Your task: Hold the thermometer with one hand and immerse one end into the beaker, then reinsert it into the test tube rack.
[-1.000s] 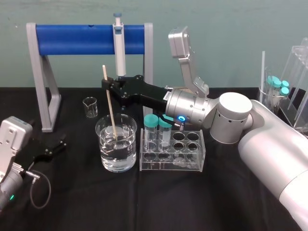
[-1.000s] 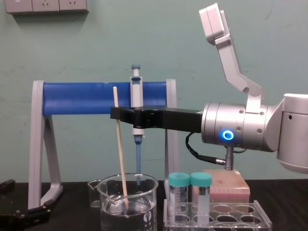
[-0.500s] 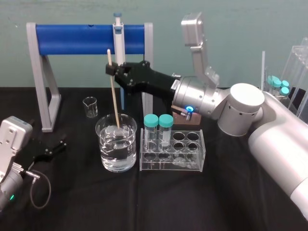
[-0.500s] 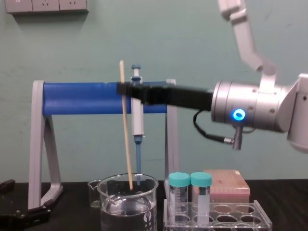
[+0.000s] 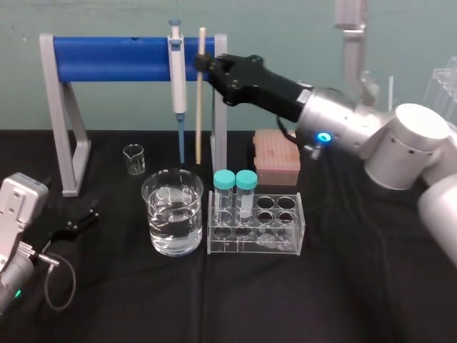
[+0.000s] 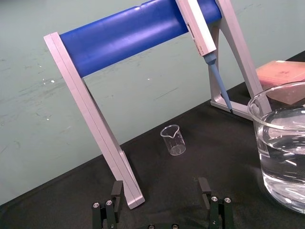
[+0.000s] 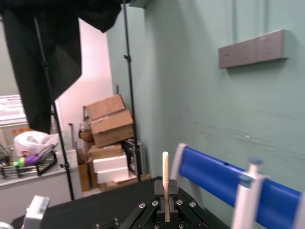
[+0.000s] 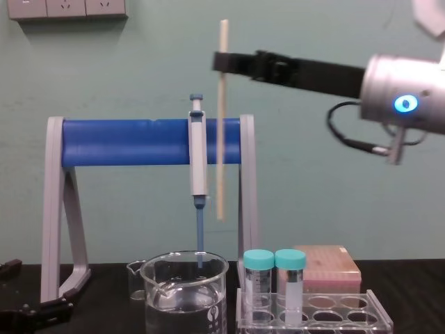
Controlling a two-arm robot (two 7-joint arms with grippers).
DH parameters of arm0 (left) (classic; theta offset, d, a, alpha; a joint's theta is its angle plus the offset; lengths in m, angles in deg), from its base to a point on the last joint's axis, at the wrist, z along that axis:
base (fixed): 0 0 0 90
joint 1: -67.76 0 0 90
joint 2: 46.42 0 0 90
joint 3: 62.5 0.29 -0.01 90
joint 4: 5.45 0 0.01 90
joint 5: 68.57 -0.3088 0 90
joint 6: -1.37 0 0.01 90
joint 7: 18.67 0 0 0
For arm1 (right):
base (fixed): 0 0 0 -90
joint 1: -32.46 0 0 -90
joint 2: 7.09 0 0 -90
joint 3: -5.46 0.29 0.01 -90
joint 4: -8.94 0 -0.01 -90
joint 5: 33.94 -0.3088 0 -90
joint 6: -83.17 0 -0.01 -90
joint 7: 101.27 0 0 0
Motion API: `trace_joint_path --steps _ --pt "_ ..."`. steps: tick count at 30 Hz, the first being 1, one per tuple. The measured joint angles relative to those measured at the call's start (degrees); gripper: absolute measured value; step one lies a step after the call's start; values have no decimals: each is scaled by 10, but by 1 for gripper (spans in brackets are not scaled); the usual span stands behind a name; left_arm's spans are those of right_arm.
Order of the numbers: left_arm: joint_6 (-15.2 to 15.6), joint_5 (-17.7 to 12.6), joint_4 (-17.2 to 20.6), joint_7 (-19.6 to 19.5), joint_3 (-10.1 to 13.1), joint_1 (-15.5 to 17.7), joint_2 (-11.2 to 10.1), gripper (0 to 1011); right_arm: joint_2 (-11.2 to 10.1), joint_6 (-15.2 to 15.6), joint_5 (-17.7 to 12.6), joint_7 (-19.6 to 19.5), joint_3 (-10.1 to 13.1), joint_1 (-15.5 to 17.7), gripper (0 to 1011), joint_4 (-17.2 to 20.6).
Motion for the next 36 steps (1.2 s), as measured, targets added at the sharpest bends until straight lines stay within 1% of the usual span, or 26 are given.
trace_joint_path --steps 3,4,5,6,7,8,9,10,12,13,16,20,23,26,32,36 --pt "0 0 0 0 0 0 0 1004 -19 10 -4 -14 7 11 46 21" --pt "0 0 0 0 0 0 0 1004 -32 18 -8 -25 12 19 45 34" --pt "0 0 0 0 0 0 0 1004 -37 20 -9 -30 15 23 45 39" --pt "0 0 0 0 0 0 0 1004 -51 24 -10 -42 20 32 46 49" --pt "0 0 0 0 0 0 0 1004 -51 24 -10 -42 20 32 46 49" --pt "0 0 0 0 0 0 0 1004 -65 27 -10 -53 25 42 46 59" --pt "0 0 0 0 0 0 0 1004 -71 27 -10 -59 27 46 46 64" --pt "0 0 0 0 0 0 0 1004 -83 27 -9 -70 33 56 46 71" --pt "0 0 0 0 0 0 0 1004 -92 27 -8 -80 37 64 46 78" --pt "0 0 0 0 0 0 0 1004 -101 27 -6 -90 42 74 45 84" --pt "0 0 0 0 0 0 0 1004 -114 23 -2 -106 53 90 45 93" --pt "0 0 0 0 0 0 0 1004 -120 21 4 -118 60 103 46 96" --pt "0 0 0 0 0 0 0 1004 -120 18 8 -122 62 106 46 93" --pt "0 0 0 0 0 0 0 1004 -117 16 14 -124 62 108 46 83" --pt "0 0 0 0 0 0 0 1004 -110 19 16 -123 63 109 46 70" --pt "0 0 0 0 0 0 0 1004 -102 20 16 -116 62 107 46 54"
